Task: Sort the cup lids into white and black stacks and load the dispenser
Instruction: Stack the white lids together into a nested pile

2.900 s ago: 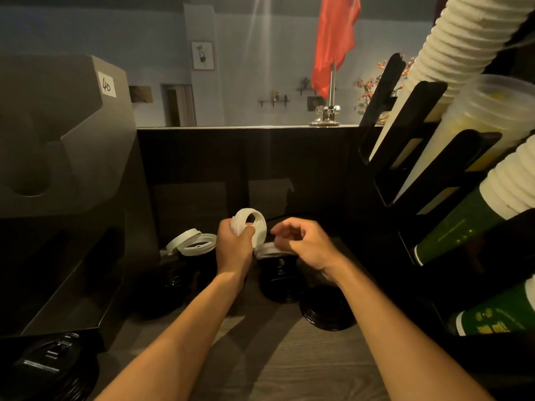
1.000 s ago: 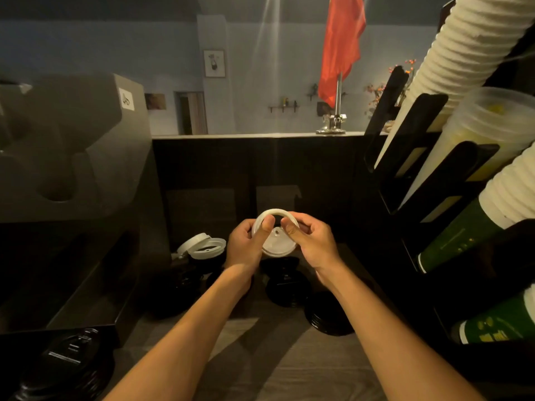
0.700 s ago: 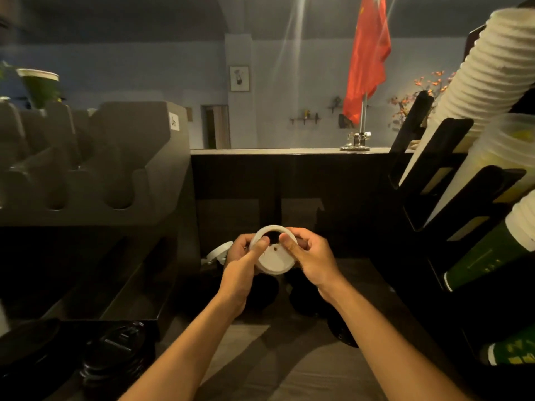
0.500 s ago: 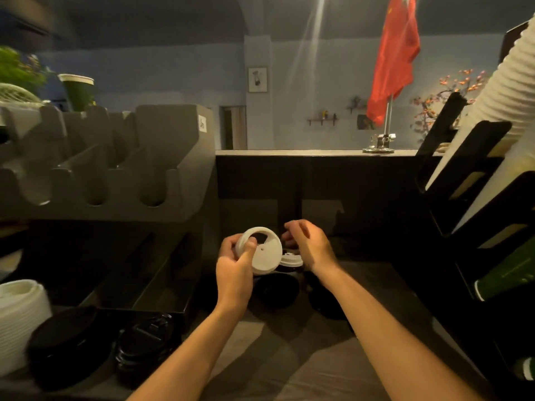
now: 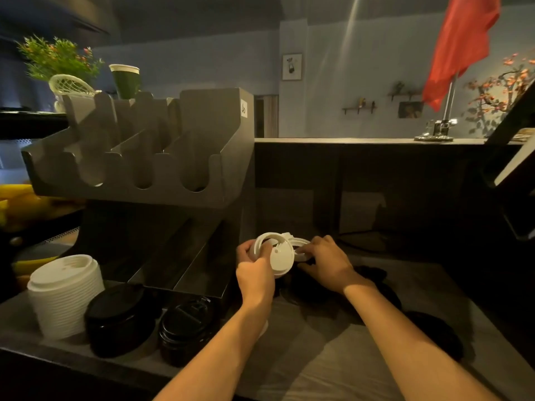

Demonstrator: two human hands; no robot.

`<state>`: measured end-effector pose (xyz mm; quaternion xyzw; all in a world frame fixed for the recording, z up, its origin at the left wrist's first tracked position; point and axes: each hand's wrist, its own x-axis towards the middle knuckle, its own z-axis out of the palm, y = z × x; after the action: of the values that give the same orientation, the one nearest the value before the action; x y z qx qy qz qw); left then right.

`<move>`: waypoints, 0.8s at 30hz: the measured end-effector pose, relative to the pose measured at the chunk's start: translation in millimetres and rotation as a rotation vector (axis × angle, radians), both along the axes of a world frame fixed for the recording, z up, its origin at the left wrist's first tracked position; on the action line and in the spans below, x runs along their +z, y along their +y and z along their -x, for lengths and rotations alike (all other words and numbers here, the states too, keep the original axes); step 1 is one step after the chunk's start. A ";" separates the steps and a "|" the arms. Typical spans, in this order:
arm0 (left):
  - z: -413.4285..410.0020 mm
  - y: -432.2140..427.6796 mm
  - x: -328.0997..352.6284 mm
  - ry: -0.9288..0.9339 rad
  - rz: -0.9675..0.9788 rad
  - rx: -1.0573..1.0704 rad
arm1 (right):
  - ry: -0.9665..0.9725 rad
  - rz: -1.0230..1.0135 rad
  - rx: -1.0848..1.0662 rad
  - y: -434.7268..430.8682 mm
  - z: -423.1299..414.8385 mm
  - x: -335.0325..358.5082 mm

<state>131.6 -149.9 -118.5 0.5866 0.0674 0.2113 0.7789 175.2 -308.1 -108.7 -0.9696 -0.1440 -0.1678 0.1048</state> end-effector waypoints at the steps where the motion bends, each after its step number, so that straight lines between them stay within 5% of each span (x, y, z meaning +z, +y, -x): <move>1: -1.0 -0.1 -1.4 0.009 -0.008 -0.012 | -0.013 -0.009 -0.012 -0.2 1.5 0.0; 12: -1.2 -0.9 -3.4 0.030 -0.057 -0.043 | -0.082 -0.294 -0.188 -10.2 20.4 2.4; 18: -2.7 -2.3 -5.1 0.027 -0.096 -0.069 | 0.007 -1.190 0.085 -11.5 21.8 8.0; 24: -0.6 -6.7 -0.8 0.010 -0.103 -0.122 | 0.355 -1.610 0.244 -7.6 27.4 12.1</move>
<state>132.2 -156.6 -119.3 0.6300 0.0245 0.1636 0.7588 147.8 -315.7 -96.6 -0.5881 -0.0653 -0.0514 0.8045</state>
